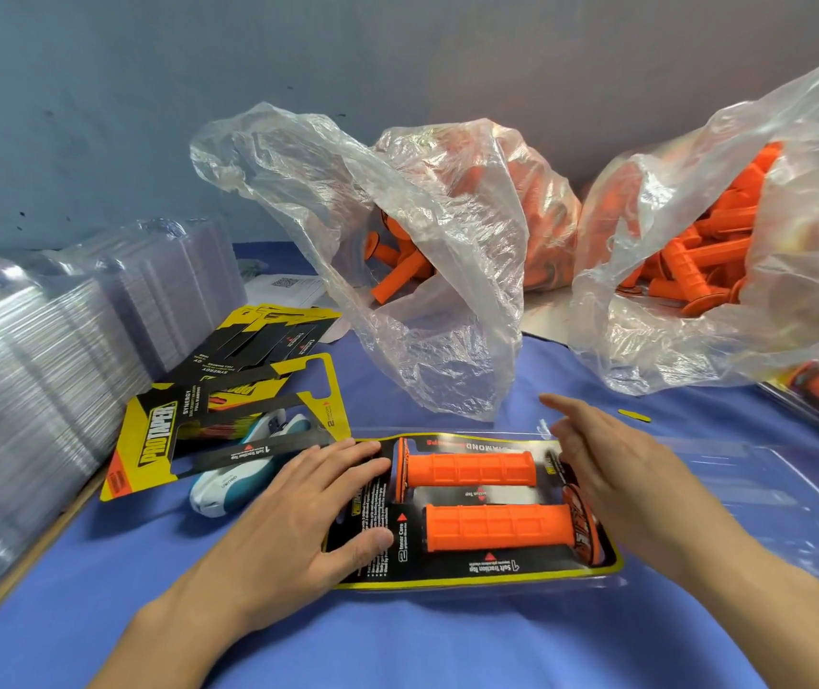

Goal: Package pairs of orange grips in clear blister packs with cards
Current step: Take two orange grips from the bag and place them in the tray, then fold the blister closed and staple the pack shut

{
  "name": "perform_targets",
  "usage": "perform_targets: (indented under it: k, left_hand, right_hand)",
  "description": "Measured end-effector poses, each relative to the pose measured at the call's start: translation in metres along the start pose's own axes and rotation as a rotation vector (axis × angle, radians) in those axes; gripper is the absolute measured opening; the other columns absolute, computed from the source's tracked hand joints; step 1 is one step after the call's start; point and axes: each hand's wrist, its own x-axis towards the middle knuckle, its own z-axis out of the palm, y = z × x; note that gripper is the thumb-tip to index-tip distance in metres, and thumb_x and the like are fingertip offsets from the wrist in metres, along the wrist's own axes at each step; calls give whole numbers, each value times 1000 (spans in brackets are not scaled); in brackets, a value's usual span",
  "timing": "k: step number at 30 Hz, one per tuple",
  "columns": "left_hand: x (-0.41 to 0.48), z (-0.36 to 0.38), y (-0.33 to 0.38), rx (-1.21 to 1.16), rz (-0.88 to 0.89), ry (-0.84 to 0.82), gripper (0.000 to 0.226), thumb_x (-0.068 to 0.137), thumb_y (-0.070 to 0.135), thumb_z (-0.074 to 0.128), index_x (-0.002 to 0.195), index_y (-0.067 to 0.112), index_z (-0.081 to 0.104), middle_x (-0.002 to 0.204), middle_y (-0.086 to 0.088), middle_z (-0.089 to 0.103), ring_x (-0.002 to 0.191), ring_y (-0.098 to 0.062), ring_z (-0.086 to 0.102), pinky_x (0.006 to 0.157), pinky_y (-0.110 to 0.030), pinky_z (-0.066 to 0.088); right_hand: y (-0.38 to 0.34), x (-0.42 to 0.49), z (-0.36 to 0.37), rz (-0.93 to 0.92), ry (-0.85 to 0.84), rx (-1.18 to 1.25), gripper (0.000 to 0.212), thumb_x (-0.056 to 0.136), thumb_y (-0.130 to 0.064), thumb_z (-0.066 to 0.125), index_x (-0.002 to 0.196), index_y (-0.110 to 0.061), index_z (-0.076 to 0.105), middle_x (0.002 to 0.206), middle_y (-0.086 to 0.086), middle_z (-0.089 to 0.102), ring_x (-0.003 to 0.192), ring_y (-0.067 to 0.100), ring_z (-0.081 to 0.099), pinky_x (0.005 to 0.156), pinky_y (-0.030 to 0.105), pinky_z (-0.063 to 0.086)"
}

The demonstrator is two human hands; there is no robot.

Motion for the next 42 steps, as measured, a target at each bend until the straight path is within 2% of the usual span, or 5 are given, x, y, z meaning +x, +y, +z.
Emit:
perform_targets:
  k: [14,25,29,34,42]
  left_hand:
    - [2,-11,-4,-156,-35,239,51,99,61,28,141,36,42,145,23,42,139,2,33,114,-23,24]
    - [20,-23,0,-351,-347,499,23,102,40,43,104,26,61,99,14,62,93,-5,59,75,-10,41]
    - [19,-30,2,-510,-647,338,17,100,35,50,90,24,60,81,3,66,71,-19,61,62,-31,51]
    - [14,-27,12,-681,-864,126,25,102,26,46,94,6,58,80,-8,59,43,-13,48,39,-24,45]
    - [4,-17,16,-844,-874,80,25,102,23,49,99,4,66,53,-1,54,40,-11,49,41,-26,46]
  right_hand:
    - [2,9,1,-102,274,198,39,99,-10,46,128,-34,56,109,-17,65,91,-6,56,74,10,37]
    - [-30,5,-11,-62,515,483,32,96,-14,48,114,-39,57,96,-22,67,90,-5,59,70,5,39]
    - [-36,-17,-14,22,596,744,23,98,-17,46,102,-37,58,90,-15,69,78,6,64,67,15,45]
    - [-30,-53,-8,278,707,1047,22,99,-13,46,93,-31,57,76,-4,61,57,4,53,53,14,44]
    - [2,-98,22,759,882,1324,22,97,-9,55,107,-15,37,87,6,49,47,3,62,43,12,50]
